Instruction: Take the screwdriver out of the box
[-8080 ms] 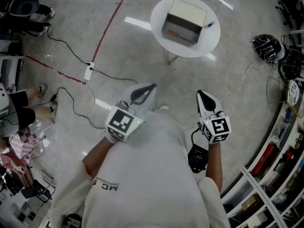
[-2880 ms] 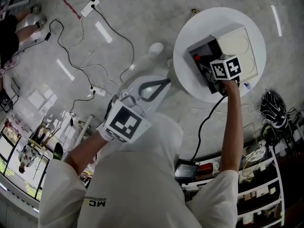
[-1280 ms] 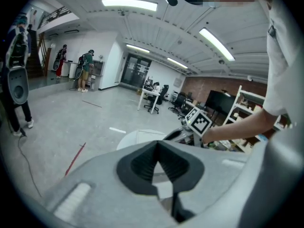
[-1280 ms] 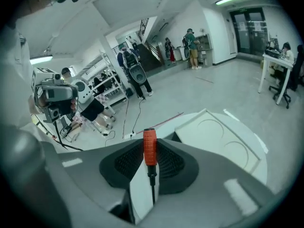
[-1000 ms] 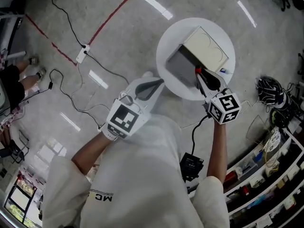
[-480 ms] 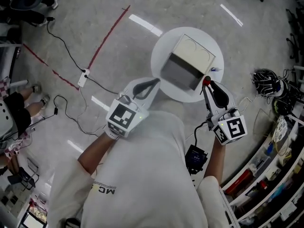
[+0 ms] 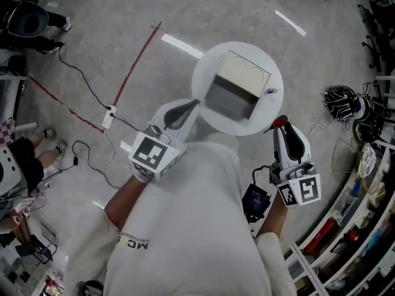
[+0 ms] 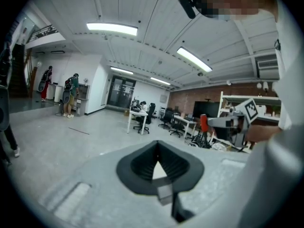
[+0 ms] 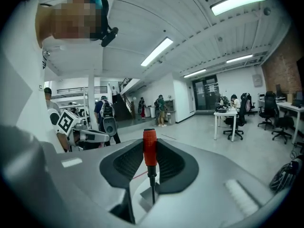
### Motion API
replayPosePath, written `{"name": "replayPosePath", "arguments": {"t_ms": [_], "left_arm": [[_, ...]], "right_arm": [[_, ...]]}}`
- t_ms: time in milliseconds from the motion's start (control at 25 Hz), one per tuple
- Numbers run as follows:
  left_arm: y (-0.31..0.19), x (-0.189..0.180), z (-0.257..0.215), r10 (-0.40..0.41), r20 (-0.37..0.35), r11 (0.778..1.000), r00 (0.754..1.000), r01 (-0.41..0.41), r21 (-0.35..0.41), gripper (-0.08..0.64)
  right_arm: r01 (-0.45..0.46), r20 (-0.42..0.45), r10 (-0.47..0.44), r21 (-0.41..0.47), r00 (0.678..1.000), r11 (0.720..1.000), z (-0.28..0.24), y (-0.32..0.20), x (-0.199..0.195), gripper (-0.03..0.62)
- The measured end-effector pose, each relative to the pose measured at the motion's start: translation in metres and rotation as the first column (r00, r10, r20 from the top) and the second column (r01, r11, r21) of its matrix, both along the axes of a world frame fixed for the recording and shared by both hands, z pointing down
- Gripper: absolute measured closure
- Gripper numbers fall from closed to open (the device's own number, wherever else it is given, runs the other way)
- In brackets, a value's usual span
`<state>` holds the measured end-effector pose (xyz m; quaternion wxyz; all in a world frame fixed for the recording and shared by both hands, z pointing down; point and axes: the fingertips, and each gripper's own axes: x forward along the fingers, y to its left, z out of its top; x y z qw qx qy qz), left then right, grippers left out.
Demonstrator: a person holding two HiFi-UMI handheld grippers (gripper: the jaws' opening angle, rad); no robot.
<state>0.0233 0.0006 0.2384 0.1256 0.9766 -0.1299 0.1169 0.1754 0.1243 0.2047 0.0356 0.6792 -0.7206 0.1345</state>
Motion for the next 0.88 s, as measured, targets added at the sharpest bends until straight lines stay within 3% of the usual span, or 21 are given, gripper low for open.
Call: {"name": "replayPosePath", "arguments": {"t_ms": [360,880], "left_arm": [[0.013,-0.003,-0.014,0.011,-0.024,0.999,1.000,-0.010,0.035,0.560],[0.033,0.004,-0.010,0.066,-0.017,0.997,0.998,-0.065,0.031,0.560]], "right_arm": [[-0.089,0.013,0.089,0.044,0.996,0.995,-0.009,0.041,-0.009,0.511],[-0.132,0.011,0.132,0.038,0.991,0.990,0.009,0.055,-0.018,0.509]]}}
